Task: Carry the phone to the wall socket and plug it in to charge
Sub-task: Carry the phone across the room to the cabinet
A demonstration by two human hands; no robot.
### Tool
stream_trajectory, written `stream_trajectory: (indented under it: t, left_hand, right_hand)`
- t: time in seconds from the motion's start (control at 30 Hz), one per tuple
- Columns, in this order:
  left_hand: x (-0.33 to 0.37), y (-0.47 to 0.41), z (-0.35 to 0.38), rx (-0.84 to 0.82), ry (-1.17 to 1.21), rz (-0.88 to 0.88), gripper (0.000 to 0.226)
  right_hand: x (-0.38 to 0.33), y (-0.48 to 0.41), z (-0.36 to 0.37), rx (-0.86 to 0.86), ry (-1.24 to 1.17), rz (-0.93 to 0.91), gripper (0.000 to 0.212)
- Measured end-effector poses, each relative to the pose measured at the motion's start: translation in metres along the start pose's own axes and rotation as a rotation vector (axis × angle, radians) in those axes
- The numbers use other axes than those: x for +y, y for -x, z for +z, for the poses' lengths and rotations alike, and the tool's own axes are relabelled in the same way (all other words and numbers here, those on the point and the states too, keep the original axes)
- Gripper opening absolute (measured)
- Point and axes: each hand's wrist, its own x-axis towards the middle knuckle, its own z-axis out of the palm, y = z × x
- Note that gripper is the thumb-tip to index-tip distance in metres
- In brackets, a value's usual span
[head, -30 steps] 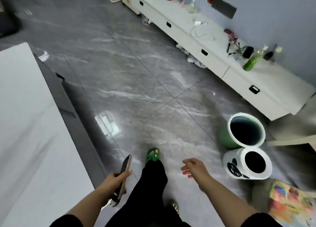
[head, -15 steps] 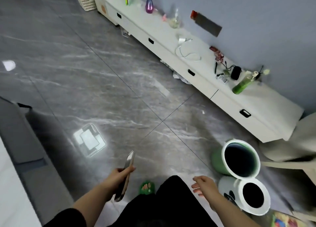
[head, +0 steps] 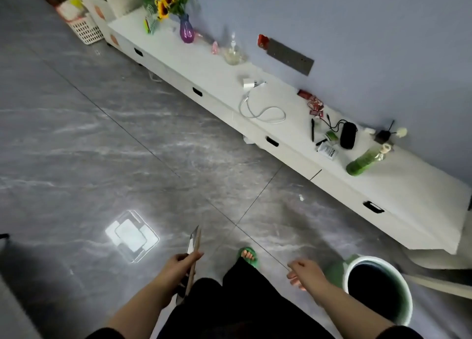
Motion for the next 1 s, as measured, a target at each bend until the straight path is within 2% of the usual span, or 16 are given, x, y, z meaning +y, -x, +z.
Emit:
stream_trajectory:
  t: [0.23,0.4,0.57,0.67,0.87,1.0]
  left_hand:
    - [0.107,-0.064,-0.038,0.017,-0.058,-0.039,0.04]
    - [0.196,-0.127,-0.067,0.002,-0.151,-0.031,0.042]
    - [0.296,-0.187,-0.085,-0.066,-0.247,0.006,0.037]
    - [0.35,-0.219,-0.082,-0.105,-0.332,0.019,0.046]
    - [0.449,-0.269,-0.043,-0.218,-0.512,0.037,0.051]
    - [0.502,-0.297,-0.009,-0.212,-0.557,0.052,0.06]
  right_hand:
    - [-0.181,-0.056,0.008,-0.003,-0.068,-0.155,0.018]
    - [-0.261,-0.099,0.012,0.0,-0.12,-0.15,0.017]
    - [-0.296,-0.122,0.011,0.108,-0.188,-0.044,0.014]
    - [-0.307,-0.128,0.005,0.162,-0.25,0.026,0.014]
    - [-0.319,-0.147,-0.019,0.225,-0.39,0.167,0.014]
    - [-0.341,-0.176,-0.042,0.206,-0.452,0.218,0.018]
